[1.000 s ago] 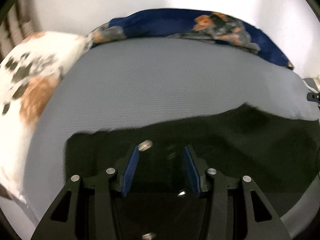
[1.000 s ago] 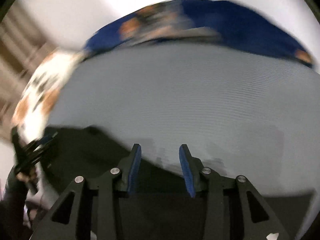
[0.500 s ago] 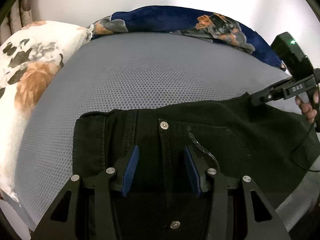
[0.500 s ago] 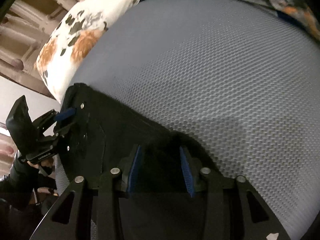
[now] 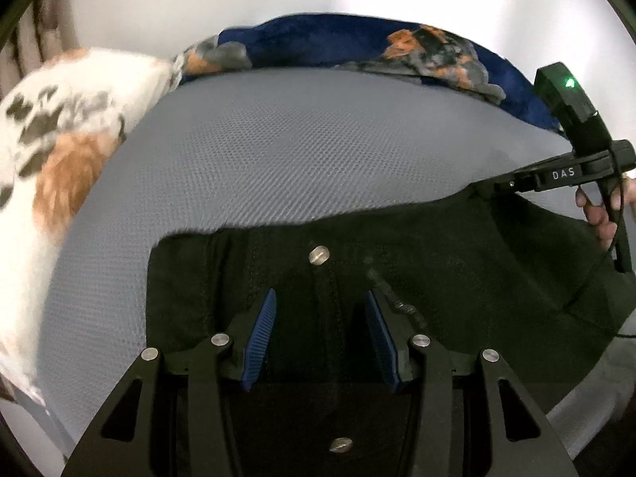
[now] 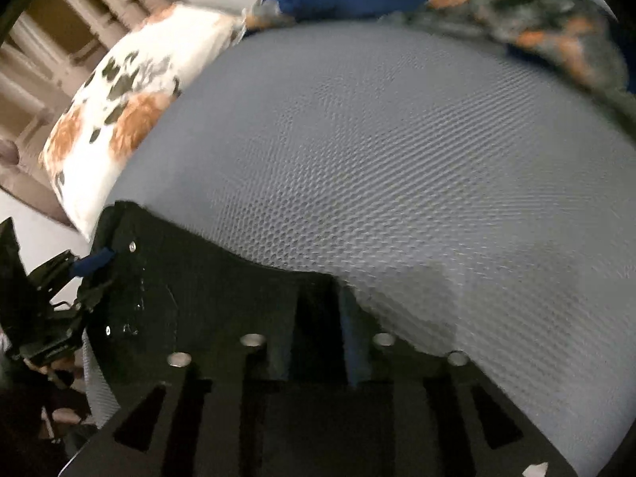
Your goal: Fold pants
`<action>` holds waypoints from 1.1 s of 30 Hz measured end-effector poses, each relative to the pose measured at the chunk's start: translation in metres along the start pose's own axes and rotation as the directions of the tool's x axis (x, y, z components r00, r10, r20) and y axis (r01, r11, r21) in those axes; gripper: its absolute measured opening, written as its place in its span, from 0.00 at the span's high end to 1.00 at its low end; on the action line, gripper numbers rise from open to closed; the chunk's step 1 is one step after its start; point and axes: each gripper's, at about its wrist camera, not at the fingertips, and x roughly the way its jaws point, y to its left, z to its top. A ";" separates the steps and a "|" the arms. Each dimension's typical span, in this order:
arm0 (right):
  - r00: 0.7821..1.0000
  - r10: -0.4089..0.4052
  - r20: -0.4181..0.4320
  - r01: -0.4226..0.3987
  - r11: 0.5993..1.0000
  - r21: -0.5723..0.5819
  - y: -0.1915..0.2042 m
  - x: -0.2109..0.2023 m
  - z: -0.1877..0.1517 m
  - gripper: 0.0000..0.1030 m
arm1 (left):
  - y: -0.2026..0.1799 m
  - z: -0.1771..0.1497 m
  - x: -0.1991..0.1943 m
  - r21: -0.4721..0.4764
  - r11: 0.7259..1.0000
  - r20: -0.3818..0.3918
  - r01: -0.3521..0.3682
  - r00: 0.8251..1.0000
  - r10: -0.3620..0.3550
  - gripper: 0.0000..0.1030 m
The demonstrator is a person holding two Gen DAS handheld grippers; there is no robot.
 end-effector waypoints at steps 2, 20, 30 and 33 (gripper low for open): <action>0.999 -0.028 0.046 0.028 1.000 0.000 -0.004 -0.024 -0.011 0.74 | -0.018 0.009 -0.009 0.040 0.999 0.035 0.037 0.999 -0.038 0.53; 0.938 -0.347 -0.005 0.334 0.899 0.282 -0.103 -0.080 -0.132 0.77 | -0.144 0.058 0.085 0.181 0.963 -0.065 0.201 0.979 -0.192 0.53; 0.960 -0.270 0.070 0.232 0.912 0.339 -0.121 -0.096 -0.128 0.75 | -0.140 0.066 0.093 0.125 0.977 -0.086 0.171 0.983 -0.161 0.53; 0.969 -0.215 0.120 0.157 0.915 0.372 -0.131 -0.127 -0.144 0.73 | -0.135 0.064 0.079 0.088 0.978 -0.085 0.187 0.980 -0.180 0.53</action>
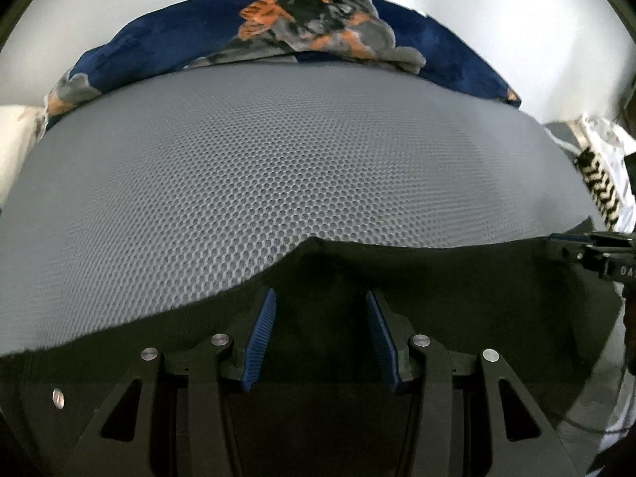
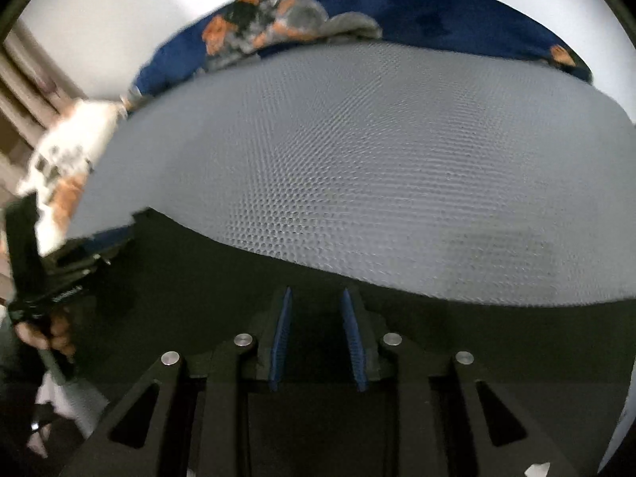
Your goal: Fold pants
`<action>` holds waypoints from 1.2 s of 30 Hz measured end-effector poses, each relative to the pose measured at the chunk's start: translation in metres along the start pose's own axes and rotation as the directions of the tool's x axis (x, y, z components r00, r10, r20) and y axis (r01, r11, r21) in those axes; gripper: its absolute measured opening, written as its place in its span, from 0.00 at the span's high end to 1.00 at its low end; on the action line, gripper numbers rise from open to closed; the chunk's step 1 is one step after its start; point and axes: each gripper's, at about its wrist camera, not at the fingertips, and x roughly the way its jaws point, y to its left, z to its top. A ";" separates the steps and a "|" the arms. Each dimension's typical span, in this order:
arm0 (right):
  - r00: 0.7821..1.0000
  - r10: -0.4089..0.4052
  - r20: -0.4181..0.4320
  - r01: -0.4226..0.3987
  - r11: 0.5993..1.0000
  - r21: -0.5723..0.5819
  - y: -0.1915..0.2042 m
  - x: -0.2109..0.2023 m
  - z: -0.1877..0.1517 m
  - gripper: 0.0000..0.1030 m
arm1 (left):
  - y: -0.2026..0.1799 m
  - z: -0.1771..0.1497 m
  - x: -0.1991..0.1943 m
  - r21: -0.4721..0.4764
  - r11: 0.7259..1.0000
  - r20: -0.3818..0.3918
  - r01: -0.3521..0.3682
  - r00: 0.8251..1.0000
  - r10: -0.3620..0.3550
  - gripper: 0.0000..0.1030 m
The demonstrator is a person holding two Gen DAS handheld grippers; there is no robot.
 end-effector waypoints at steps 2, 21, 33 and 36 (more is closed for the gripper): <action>1.000 0.016 0.018 -0.016 1.000 0.023 -0.024 -0.020 -0.007 0.67 | 0.000 -0.005 -0.014 -0.006 1.000 0.014 0.005 1.000 -0.005 0.53; 0.984 0.177 -0.001 -0.155 0.860 0.486 -0.291 -0.099 -0.104 0.66 | 0.019 -0.065 -0.057 -0.201 0.971 -0.086 -0.128 0.990 0.113 0.53; 0.950 0.303 0.072 -0.302 0.840 0.451 -0.278 -0.064 -0.088 0.78 | 0.014 -0.065 -0.045 -0.192 0.962 -0.117 -0.195 0.978 0.174 0.51; 0.962 0.266 0.064 -0.265 0.847 0.460 -0.264 -0.059 -0.088 0.89 | 0.012 -0.066 -0.041 -0.183 0.962 -0.114 -0.201 0.977 0.182 0.49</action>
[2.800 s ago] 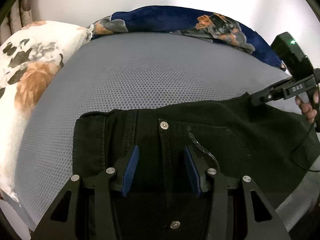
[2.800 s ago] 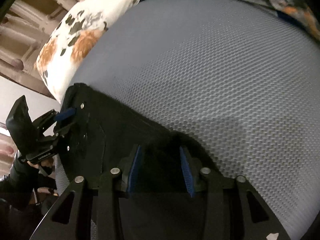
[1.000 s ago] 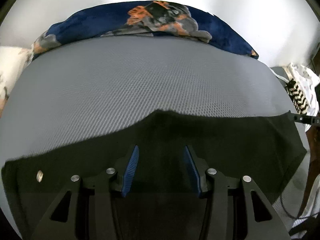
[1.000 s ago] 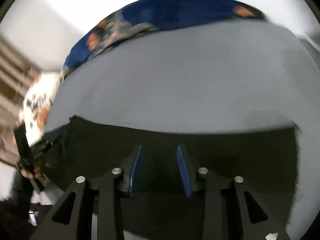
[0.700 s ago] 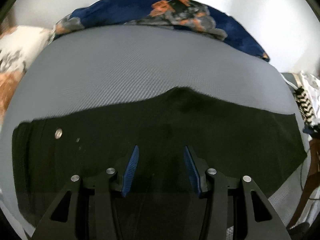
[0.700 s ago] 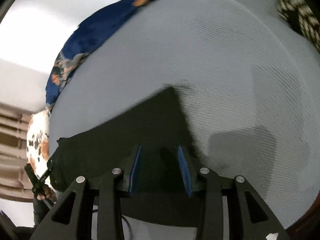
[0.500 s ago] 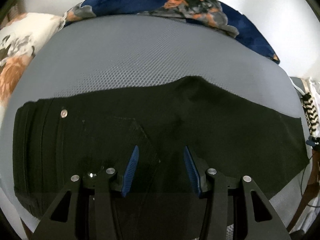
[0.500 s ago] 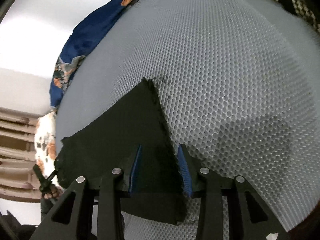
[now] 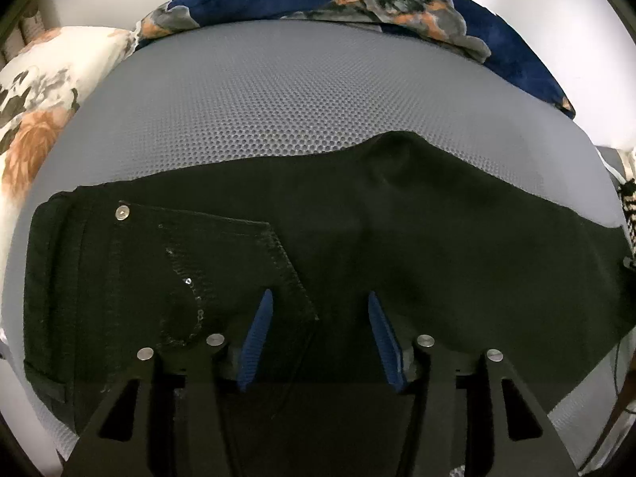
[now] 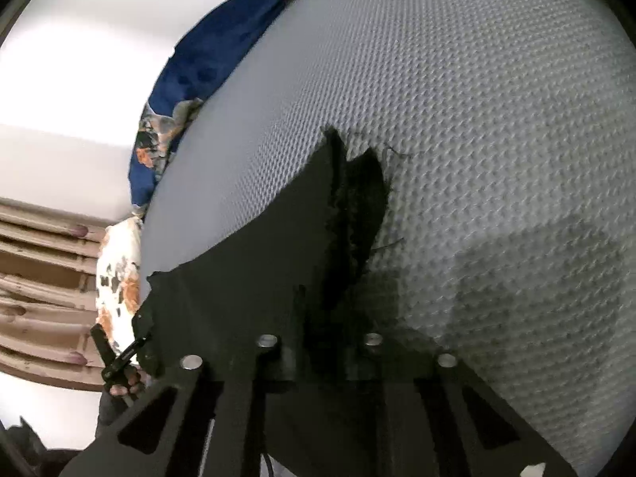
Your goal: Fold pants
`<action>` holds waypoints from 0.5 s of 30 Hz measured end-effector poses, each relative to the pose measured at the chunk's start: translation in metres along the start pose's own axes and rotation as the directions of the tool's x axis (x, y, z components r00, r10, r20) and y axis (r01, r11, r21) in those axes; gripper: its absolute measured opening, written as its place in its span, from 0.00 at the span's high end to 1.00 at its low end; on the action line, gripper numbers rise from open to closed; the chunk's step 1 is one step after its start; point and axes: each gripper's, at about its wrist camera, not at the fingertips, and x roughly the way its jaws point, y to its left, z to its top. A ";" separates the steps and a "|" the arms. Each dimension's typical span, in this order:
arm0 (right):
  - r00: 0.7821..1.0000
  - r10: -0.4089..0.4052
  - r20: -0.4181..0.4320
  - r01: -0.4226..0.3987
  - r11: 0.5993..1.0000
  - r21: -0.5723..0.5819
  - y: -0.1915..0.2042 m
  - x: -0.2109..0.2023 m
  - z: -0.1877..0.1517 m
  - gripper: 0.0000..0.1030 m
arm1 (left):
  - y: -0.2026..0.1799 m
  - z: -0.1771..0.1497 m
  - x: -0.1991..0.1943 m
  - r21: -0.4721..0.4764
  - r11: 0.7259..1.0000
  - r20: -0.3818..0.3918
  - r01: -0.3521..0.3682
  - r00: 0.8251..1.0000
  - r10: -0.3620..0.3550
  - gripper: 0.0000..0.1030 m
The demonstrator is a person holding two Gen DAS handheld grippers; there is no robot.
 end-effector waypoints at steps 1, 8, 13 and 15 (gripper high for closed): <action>1.000 -0.014 0.013 0.014 1.000 -0.002 0.003 -0.002 -0.001 0.90 | 0.000 0.000 0.000 0.004 1.000 0.001 -0.002 1.000 0.002 0.49; 0.998 -0.029 0.058 0.031 0.999 -0.037 0.076 -0.025 -0.019 0.92 | 0.007 -0.001 -0.007 -0.020 0.999 0.022 0.050 0.999 -0.049 0.49; 1.000 0.012 0.029 -0.008 0.992 -0.124 0.159 -0.018 -0.034 0.92 | 0.013 -0.003 -0.025 -0.027 0.994 0.075 0.105 0.992 -0.102 0.49; 1.000 0.003 0.003 -0.002 0.985 -0.172 0.196 -0.003 -0.041 0.92 | 0.014 -0.003 -0.036 -0.021 0.991 0.109 0.135 0.985 -0.132 0.49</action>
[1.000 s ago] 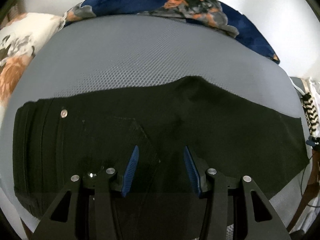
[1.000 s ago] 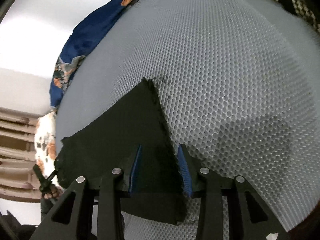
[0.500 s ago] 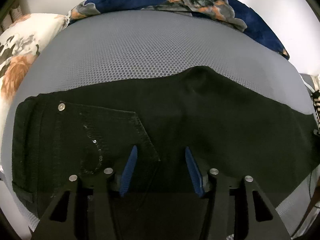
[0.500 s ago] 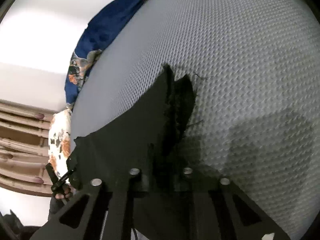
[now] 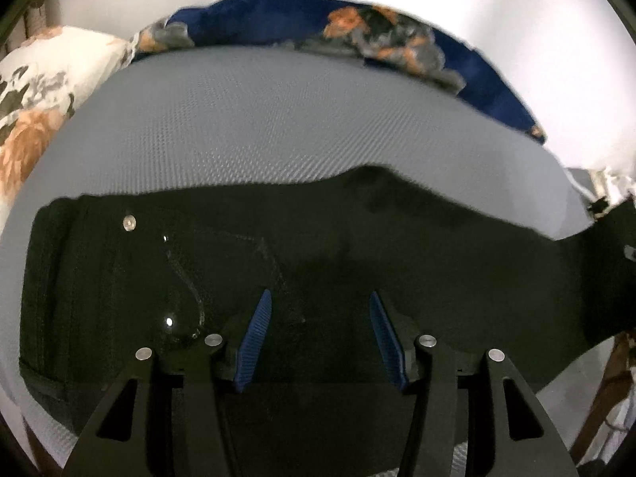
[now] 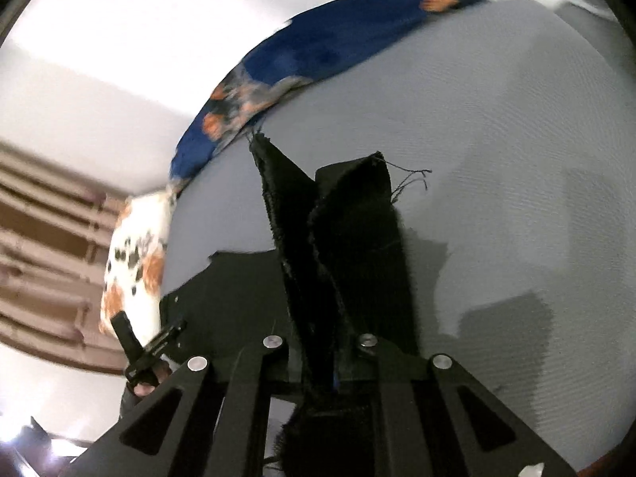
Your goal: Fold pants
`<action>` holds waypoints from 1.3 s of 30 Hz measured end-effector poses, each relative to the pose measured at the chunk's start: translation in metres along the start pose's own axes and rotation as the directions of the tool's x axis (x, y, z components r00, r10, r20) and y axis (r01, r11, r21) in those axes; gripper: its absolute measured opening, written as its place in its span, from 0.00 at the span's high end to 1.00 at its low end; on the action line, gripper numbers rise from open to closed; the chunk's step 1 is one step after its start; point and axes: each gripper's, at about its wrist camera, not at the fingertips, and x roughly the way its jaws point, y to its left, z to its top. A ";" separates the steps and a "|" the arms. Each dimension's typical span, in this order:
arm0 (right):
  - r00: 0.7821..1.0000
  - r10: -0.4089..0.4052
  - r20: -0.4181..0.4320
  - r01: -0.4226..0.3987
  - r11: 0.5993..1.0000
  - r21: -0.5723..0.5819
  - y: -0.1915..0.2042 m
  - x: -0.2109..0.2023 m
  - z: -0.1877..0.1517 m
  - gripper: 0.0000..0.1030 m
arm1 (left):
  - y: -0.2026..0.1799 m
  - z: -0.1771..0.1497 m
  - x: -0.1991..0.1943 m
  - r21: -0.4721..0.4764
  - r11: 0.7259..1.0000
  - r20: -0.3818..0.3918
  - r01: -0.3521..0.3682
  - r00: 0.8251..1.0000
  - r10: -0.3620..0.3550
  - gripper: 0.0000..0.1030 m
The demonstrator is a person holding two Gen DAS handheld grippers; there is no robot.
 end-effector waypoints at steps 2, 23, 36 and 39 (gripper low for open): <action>1.000 0.013 -0.023 -0.014 0.999 -0.029 0.029 0.017 -0.001 0.92 | 0.002 0.000 -0.011 -0.011 0.999 0.026 0.031 0.999 -0.030 0.49; 0.936 -0.117 -0.332 0.027 0.964 -0.263 0.164 0.248 -0.051 0.64 | 0.039 -0.003 -0.045 -0.073 0.974 0.097 0.213 0.974 -0.206 0.49; 0.984 -0.049 -0.172 0.022 0.987 -0.157 0.115 0.149 -0.032 0.55 | 0.005 -0.012 0.008 -0.161 0.884 -0.176 0.440 0.868 -0.464 0.49; 0.988 -0.048 -0.146 0.037 0.996 -0.080 0.089 0.136 -0.035 0.55 | -0.002 -0.013 0.025 -0.181 0.888 -0.234 0.424 0.858 -0.457 0.49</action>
